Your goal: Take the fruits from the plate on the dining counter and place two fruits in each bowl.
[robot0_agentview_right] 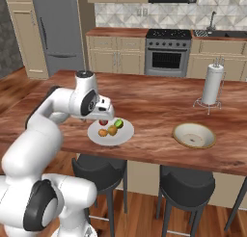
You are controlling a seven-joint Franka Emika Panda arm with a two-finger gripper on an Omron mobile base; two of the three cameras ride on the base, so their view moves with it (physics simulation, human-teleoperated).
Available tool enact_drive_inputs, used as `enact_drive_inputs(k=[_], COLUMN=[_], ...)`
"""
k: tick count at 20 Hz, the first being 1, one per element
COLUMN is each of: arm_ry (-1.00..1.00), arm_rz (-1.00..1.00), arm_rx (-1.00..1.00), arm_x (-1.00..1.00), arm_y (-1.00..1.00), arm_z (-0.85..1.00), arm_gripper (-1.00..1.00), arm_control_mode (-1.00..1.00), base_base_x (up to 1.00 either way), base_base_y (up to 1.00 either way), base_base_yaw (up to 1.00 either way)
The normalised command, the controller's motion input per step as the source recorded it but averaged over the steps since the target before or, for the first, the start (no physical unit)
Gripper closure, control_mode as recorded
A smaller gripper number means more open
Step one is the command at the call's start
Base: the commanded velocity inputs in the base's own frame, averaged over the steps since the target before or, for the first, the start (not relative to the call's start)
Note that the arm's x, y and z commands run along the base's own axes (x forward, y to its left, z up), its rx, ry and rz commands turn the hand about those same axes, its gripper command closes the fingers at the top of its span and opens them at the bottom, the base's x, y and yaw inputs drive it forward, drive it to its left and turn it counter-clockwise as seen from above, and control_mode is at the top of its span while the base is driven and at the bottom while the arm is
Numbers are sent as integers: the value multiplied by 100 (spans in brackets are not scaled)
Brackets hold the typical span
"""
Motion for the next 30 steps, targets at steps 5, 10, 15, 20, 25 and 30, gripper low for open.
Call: enact_drive_inputs(k=[5,10,15,20,25,30], arm_ry=[-1,0,0,0,3,1], arm_rz=[0,0,0,0,0,0], arm_rx=[0,0,0,0,0,0], arm_x=[50,41,51,24,7,12], arm_y=[0,0,-4,-34,-13,1], arm_z=[-19,-9,-9,-20,-49,-39], arm_gripper=[-100,-100,-100,-100,-100,-100], arm_control_mode=[-100,-100,-100,-100,-100,-100], base_base_x=[0,0,0,0,0,0], base_base_y=[0,0,0,0,0,0], base_base_yaw=[0,0,0,0,0,0])
